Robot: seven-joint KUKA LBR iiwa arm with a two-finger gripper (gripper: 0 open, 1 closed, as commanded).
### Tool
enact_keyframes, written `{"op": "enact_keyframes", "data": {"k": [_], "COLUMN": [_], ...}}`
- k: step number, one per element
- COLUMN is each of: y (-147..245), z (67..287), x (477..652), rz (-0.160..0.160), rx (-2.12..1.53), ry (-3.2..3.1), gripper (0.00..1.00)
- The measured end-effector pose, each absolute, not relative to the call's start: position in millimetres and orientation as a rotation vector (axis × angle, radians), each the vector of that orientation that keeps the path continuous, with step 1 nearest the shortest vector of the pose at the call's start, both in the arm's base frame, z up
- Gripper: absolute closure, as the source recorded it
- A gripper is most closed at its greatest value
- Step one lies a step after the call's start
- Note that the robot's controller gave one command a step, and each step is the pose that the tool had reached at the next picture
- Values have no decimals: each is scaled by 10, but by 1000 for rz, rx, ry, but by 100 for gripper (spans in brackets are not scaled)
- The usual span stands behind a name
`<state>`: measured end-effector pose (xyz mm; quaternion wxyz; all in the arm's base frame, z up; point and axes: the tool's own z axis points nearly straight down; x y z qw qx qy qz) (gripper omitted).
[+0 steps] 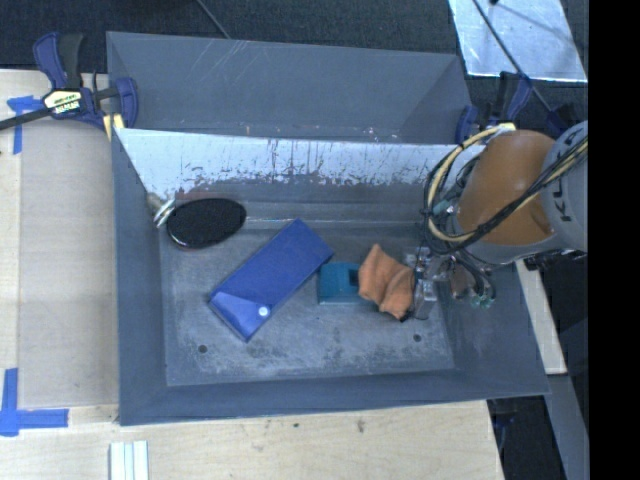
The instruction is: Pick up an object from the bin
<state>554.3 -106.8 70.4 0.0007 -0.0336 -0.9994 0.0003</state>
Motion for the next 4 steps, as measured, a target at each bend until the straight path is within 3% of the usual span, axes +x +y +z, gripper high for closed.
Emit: {"op": "enact_keyframes", "data": {"k": [1,2,3,4], "y": [-1068,-1383,-1383,-1292], "z": [704,1769,1769,2232], "x": [5543,5740,5740,5780], "rz": [1,1,1,0], "rx": [-105,-141,-140,-166], "ry": [-3138,-3136,-3136,-3128], "gripper": [100,100,100,100]}}
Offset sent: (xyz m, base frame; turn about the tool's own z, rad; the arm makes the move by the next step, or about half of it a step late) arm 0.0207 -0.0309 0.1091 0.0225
